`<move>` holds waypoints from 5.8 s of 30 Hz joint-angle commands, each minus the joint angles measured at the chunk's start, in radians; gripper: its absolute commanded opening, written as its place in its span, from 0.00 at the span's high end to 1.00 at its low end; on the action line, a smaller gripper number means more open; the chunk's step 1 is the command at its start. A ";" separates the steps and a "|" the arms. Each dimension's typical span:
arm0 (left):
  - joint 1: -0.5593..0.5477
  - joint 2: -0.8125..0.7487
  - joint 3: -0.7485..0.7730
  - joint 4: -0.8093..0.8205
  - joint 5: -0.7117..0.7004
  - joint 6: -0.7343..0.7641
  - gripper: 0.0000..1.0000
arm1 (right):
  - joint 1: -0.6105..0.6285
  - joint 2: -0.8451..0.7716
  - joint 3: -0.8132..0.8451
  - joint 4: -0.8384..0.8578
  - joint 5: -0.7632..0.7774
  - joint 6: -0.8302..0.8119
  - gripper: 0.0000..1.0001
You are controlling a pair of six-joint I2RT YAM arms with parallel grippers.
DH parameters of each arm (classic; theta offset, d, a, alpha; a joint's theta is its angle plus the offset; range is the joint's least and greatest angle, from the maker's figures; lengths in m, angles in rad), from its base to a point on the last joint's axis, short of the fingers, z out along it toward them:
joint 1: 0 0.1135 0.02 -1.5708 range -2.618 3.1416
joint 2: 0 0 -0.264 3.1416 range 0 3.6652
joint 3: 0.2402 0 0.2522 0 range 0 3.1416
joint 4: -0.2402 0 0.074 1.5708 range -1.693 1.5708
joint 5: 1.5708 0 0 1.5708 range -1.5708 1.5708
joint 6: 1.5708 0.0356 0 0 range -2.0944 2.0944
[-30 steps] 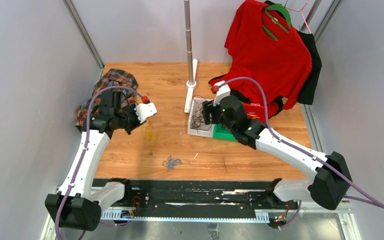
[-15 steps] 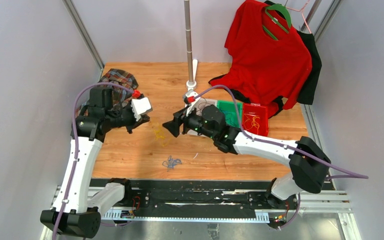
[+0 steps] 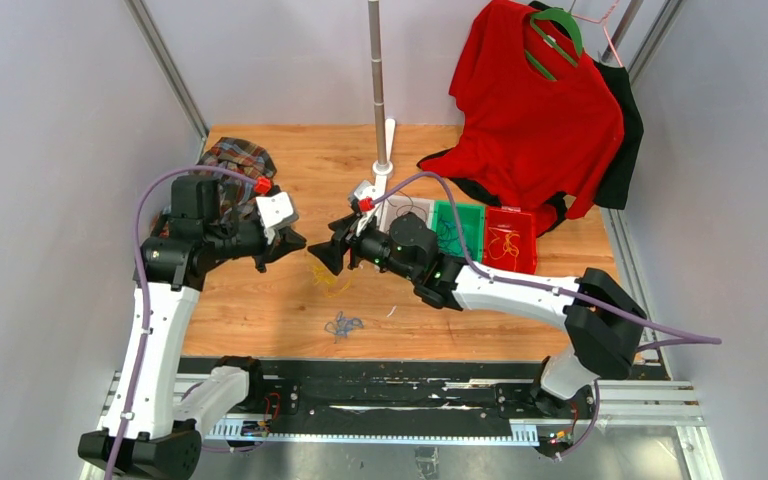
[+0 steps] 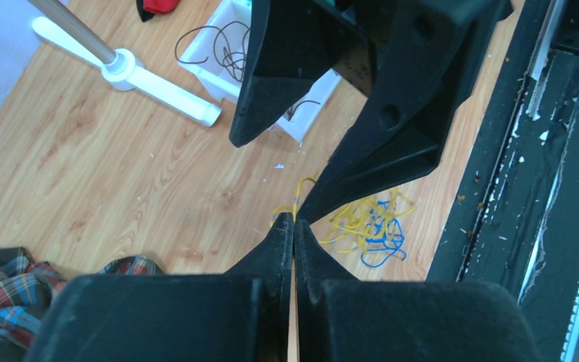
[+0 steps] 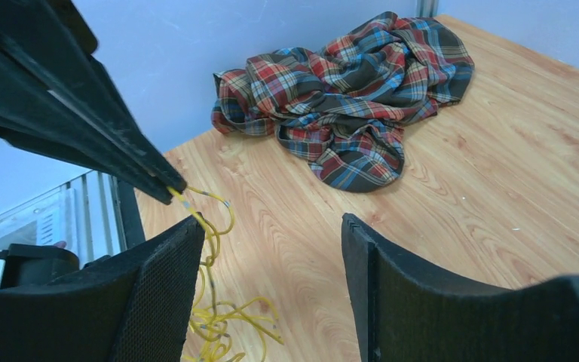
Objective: Untangle the cables
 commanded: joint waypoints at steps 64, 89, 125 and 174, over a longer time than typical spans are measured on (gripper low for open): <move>-0.055 0.168 0.826 -0.053 -0.077 -0.206 1.00 | 0.021 -0.204 -0.243 0.081 0.270 -0.013 0.33; -0.056 0.105 0.710 -0.052 0.004 -0.185 1.00 | 0.075 -0.043 0.122 -0.004 -0.094 -0.022 0.34; -0.055 0.142 0.959 0.426 -0.289 -0.412 0.99 | 0.042 0.160 -0.187 0.060 0.279 -0.034 0.99; -0.160 -0.076 0.168 0.172 0.046 -0.329 1.00 | -0.061 -0.083 0.320 -0.545 -0.308 -0.241 0.79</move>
